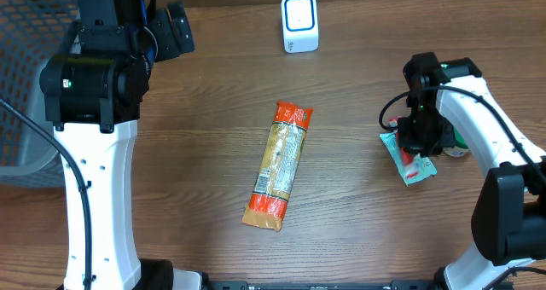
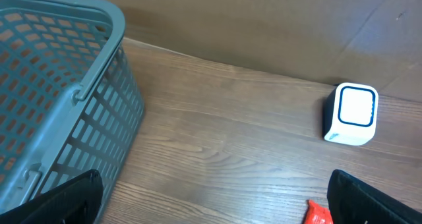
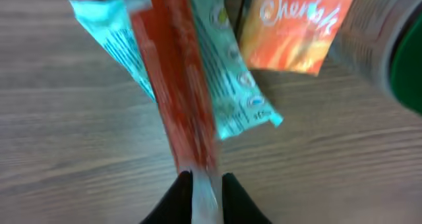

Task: Scan the item barcode
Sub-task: 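Carry the snack stick right and set it beside the wipes packet, then move the right gripper left and close it on the pasta pack's top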

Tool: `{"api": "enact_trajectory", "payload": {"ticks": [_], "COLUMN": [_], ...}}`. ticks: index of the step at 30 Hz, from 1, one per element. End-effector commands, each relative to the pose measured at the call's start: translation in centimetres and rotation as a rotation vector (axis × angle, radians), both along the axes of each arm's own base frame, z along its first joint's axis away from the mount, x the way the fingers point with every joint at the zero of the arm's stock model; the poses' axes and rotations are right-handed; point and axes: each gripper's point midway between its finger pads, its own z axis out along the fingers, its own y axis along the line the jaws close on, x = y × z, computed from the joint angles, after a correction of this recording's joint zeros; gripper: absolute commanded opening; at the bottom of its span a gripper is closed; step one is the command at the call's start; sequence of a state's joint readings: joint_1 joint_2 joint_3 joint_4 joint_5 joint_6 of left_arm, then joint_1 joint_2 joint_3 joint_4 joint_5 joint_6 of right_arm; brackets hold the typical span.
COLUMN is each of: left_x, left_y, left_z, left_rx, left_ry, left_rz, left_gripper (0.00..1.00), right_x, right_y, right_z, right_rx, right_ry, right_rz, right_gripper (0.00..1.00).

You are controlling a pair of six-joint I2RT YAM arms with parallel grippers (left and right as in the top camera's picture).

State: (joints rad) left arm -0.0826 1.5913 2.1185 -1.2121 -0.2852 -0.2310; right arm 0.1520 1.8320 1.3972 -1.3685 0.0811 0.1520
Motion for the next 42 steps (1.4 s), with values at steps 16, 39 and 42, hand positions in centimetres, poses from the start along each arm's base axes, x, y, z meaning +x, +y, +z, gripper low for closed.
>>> {"api": "enact_trajectory", "payload": {"ticks": [16, 39, 42], "left_x": [-0.1, -0.1, -0.1], "left_y": [0.3, 0.3, 0.3], "left_z": [0.5, 0.5, 0.5], "left_rx": [0.019, 0.019, 0.019], "left_ry": [-0.009, -0.009, -0.009], "left_rz": [0.001, 0.001, 0.001], "left_gripper": [1.0, 1.0, 1.0], "right_x": [1.5, 1.6, 1.6], "right_y": [10.7, 24.6, 25.3], "right_z": [0.2, -0.2, -0.1], "right_rx": [0.498, 0.48, 0.493], "right_ry": [-0.06, -0.315, -0.328], "right_rz": [0.012, 0.12, 0.131], "right_gripper": [0.66, 0.79, 0.8]}}
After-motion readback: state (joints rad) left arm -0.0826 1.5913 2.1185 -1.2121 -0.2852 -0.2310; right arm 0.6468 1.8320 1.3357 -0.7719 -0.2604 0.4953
